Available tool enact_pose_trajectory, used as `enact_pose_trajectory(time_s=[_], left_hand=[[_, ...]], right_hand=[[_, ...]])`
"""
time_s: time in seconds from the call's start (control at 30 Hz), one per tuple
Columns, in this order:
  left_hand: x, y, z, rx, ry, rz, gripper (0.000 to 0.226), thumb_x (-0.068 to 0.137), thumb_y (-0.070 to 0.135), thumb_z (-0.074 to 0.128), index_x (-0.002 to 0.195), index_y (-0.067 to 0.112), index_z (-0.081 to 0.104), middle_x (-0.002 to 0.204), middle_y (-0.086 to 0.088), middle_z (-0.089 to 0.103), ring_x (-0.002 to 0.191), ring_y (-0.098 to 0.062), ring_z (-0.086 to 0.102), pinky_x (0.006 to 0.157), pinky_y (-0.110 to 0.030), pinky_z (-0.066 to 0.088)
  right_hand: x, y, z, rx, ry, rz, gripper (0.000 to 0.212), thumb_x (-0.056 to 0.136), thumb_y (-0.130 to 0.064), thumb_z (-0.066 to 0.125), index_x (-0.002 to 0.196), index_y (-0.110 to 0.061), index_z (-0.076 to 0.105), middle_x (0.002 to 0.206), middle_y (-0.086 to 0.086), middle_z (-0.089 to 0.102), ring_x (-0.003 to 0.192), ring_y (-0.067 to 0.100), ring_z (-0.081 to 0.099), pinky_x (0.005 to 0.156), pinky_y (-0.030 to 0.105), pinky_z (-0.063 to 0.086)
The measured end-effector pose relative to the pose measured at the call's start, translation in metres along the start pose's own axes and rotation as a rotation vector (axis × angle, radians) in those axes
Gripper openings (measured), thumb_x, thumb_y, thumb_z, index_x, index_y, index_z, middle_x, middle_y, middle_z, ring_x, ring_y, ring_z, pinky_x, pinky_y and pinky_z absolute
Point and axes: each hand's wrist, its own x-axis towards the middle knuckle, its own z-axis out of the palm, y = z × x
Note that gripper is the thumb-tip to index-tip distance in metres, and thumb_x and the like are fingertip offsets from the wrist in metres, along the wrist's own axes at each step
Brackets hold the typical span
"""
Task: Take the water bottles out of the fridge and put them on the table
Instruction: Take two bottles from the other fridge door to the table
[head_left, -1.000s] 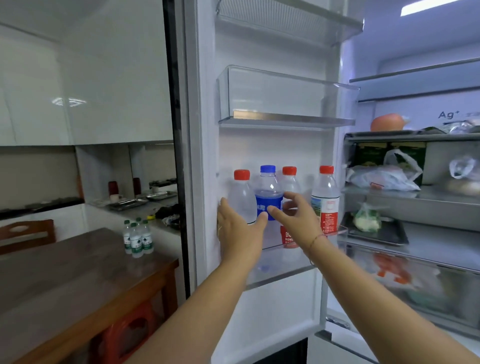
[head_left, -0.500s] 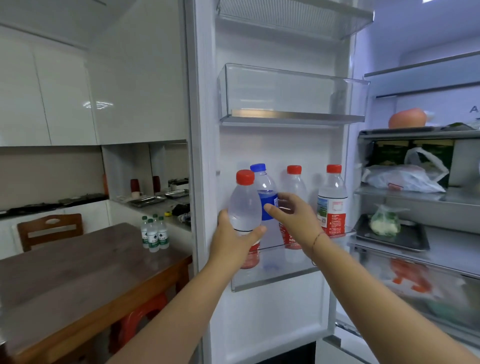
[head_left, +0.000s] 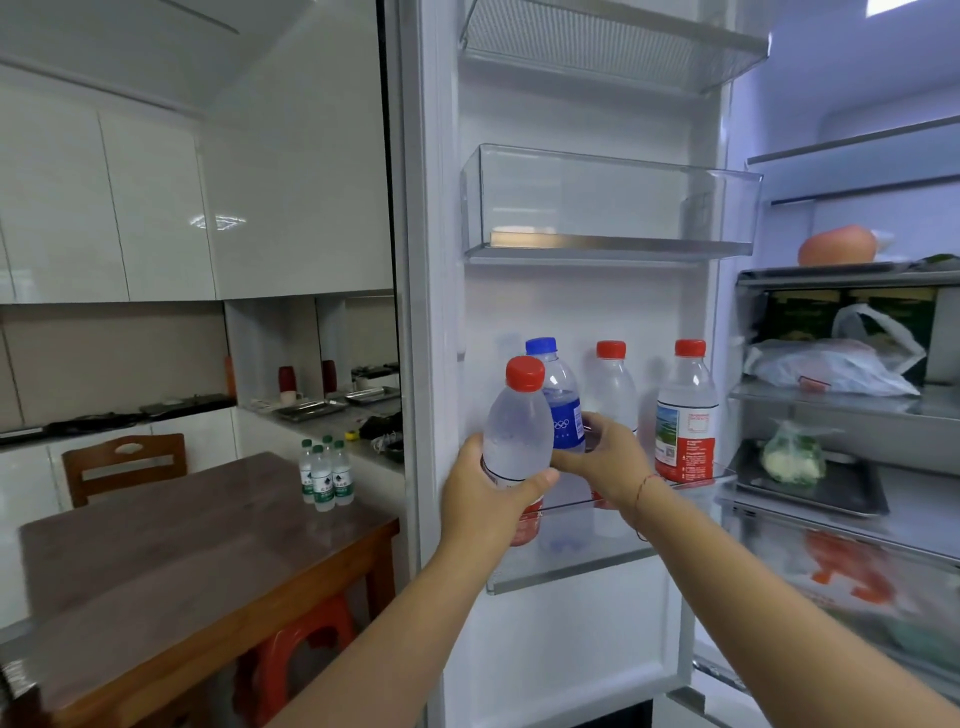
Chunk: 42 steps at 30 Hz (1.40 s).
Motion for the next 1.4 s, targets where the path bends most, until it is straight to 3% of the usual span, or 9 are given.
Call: enact_pose_trajectory(time_s=[0.27,0.37,0.5,0.57,0.7,0.8,0.97,1.07,1.4], left_hand=[[-0.004,0.021,-0.005,-0.081,-0.023,0.133,0.056,0.069,0.034,0.081,0.114,0.036,0.048,0.105,0.017,0.058,0.095,-0.006,0.057,0.067,-0.012,0.043],[-0.005,0.042,-0.01,-0.109,-0.036,0.216,0.06,0.069,0.034,0.08,0.121,0.031,0.049,0.114,0.009,0.06,0.103,-0.012,0.057,0.071,-0.014,0.046],[-0.009,0.069,-0.018,-0.17,-0.034,0.281,0.062,0.069,0.04,0.079,0.122,0.027,0.052,0.115,0.006,0.063,0.103,-0.015,0.061,0.071,-0.014,0.051],[-0.015,0.078,-0.023,-0.194,-0.046,0.275,0.064,0.064,0.049,0.077,0.12,0.029,0.053,0.112,0.009,0.065,0.1,-0.014,0.063,0.072,-0.02,0.054],[-0.033,0.081,-0.038,-0.158,-0.056,0.238,0.057,0.047,0.066,0.069,0.098,0.047,0.054,0.089,0.028,0.065,0.081,0.006,0.064,0.053,-0.007,0.047],[-0.05,0.075,-0.052,-0.163,-0.059,0.199,0.054,0.042,0.066,0.071,0.09,0.048,0.055,0.081,0.033,0.066,0.077,0.01,0.064,0.051,-0.006,0.047],[-0.081,0.053,-0.082,-0.16,-0.03,0.131,0.054,0.043,0.064,0.073,0.092,0.049,0.057,0.085,0.033,0.068,0.079,0.009,0.066,0.052,-0.01,0.05],[-0.099,0.036,-0.104,-0.135,0.001,0.082,0.057,0.047,0.062,0.075,0.098,0.046,0.059,0.093,0.025,0.071,0.084,0.002,0.068,0.059,-0.016,0.054],[-0.135,-0.027,-0.19,-0.062,0.05,-0.073,0.052,0.048,0.062,0.075,0.094,0.049,0.055,0.086,0.038,0.065,0.081,0.014,0.063,0.052,-0.006,0.048]], right_hand=[[-0.013,-0.014,-0.021,0.119,0.116,-0.086,0.058,0.074,-0.023,0.077,0.125,-0.014,0.052,0.111,-0.001,0.063,0.097,0.015,0.06,0.07,0.014,0.047],[-0.017,-0.033,-0.035,0.15,0.14,-0.152,0.049,0.073,-0.024,0.077,0.116,-0.021,0.054,0.101,-0.007,0.064,0.09,0.009,0.061,0.063,0.012,0.046],[-0.027,-0.06,-0.048,0.161,0.159,-0.234,0.051,0.074,-0.026,0.075,0.12,-0.018,0.054,0.103,-0.006,0.063,0.087,0.004,0.061,0.062,0.011,0.049],[-0.035,-0.069,-0.053,0.15,0.14,-0.267,0.049,0.074,-0.028,0.075,0.118,-0.019,0.055,0.103,-0.006,0.063,0.086,0.003,0.061,0.061,0.01,0.05],[-0.057,-0.078,-0.054,0.181,0.047,-0.272,0.051,0.07,-0.032,0.076,0.116,-0.02,0.058,0.101,-0.006,0.066,0.087,0.006,0.064,0.061,0.01,0.052],[-0.077,-0.079,-0.046,0.243,-0.032,-0.243,0.053,0.06,-0.04,0.074,0.108,-0.028,0.058,0.097,-0.011,0.066,0.083,0.005,0.065,0.058,0.012,0.053],[-0.107,-0.065,-0.016,0.244,-0.122,-0.197,0.053,0.063,-0.04,0.076,0.111,-0.028,0.056,0.097,-0.014,0.064,0.087,0.005,0.064,0.064,0.016,0.053],[-0.125,-0.057,0.009,0.239,-0.16,-0.184,0.057,0.062,-0.039,0.078,0.114,-0.025,0.058,0.098,-0.014,0.064,0.086,0.001,0.062,0.059,0.01,0.051],[-0.162,-0.04,0.115,0.337,-0.365,-0.095,0.049,0.065,-0.026,0.083,0.11,-0.026,0.064,0.097,-0.014,0.07,0.084,-0.002,0.066,0.061,0.008,0.05]])
